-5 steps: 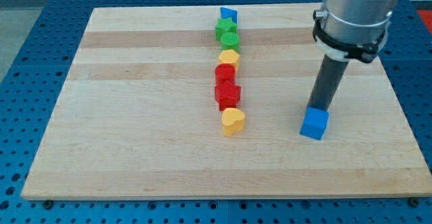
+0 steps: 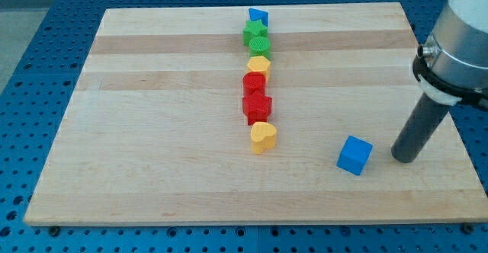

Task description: Place the blue cube below the yellow heart

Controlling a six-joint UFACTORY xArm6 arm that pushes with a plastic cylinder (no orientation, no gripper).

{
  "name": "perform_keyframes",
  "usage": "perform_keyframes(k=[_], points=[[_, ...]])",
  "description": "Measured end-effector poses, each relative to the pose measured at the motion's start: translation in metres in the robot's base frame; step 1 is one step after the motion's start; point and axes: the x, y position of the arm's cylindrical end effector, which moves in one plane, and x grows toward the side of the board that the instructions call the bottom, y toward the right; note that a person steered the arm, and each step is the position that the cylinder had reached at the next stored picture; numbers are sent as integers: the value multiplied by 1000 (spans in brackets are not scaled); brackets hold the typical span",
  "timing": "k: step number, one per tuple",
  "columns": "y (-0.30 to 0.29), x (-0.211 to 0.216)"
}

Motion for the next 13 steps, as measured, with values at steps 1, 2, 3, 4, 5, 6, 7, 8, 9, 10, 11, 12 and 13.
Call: perform_keyframes(k=[1,2,3,4,5,6,7,8,9,10,11,12,13], points=[[-1,5],[-24,5],[-58,5],[-89,5],[-117,5],[-138,5],[-109,-2],[-111,-38],[-149,-55],[-167,-41],[-170,-41],[-170,-37],[-170,-29]])
